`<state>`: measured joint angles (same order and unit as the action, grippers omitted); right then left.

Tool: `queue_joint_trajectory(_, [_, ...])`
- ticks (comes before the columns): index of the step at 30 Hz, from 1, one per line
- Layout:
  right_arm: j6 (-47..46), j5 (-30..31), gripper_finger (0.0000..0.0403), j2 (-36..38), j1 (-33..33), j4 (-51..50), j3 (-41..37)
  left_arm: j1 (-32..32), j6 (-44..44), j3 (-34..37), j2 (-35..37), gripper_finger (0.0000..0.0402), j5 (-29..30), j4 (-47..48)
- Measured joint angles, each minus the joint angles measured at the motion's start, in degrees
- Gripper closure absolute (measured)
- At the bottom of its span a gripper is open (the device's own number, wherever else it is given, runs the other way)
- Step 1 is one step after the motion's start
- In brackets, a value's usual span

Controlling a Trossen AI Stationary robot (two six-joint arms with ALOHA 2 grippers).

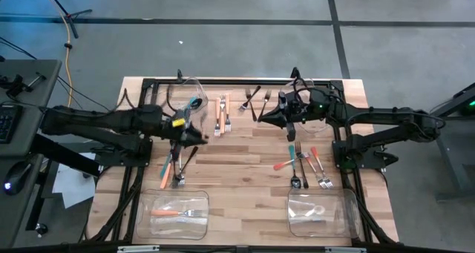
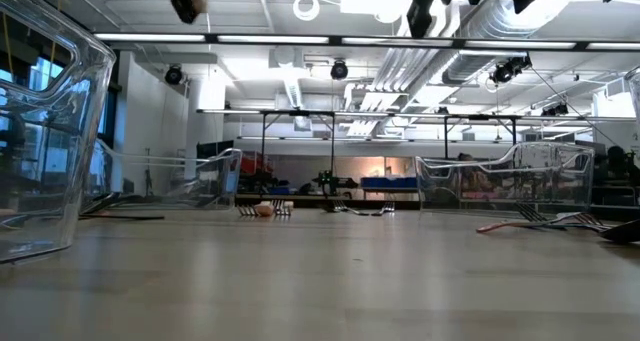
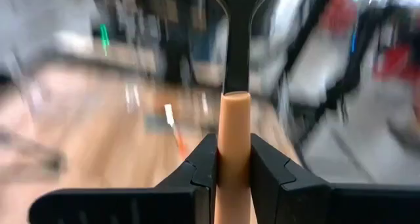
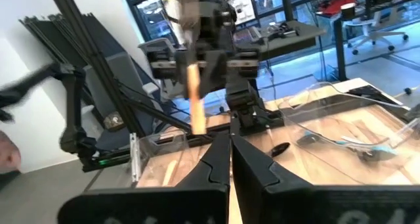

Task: Sort silverware by color (type)
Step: Put the light orange fork into the bottom left transparent bin

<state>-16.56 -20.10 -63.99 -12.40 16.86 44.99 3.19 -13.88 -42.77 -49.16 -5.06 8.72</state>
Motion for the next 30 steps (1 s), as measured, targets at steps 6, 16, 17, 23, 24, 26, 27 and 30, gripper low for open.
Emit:
queue_joint_trajectory(6, [1.06,0.15,0.0403,0.0,-0.64,-2.14,0.0,10.77,-2.55,-16.35,-5.76,0.0361,1.55,31.76])
queue_joint_trajectory(16, [2.89,0.1,0.0403,-0.02,-3.2,-6.89,-0.02,35.81,-21.62,-20.29,-20.4,0.0361,1.76,46.54])
queue_joint_trajectory(17, [3.42,0.09,0.0403,-0.02,-3.43,-7.22,-0.02,37.85,-23.06,-20.07,-21.79,0.0361,1.8,46.39])
queue_joint_trajectory(23, [4.21,0.01,0.0403,-0.02,-4.88,-9.04,-0.02,46.62,-28.79,-19.41,-30.39,0.0361,3.94,42.62])
queue_joint_trajectory(24, [4.24,0.02,0.0403,-0.02,-5.02,-9.17,-0.02,47.48,-28.98,-19.41,-31.7,0.0361,4.13,41.96])
queue_joint_trajectory(26, [4.78,0.02,0.0403,-0.02,-5.32,-9.46,-0.02,48.62,-29.01,-19.41,-34.1,0.0361,4.2,40.85])
queue_joint_trajectory(27, [4.98,0.02,0.0403,-0.02,-5.38,-9.82,-0.02,49.02,-28.97,-19.41,-35.4,0.0361,4.24,40.04])
queue_joint_trajectory(30, [5.24,0.01,0.0403,-0.02,-5.36,-10.3,-0.02,49.71,-27.71,-19.41,-38.9,0.0361,4.21,40.65])
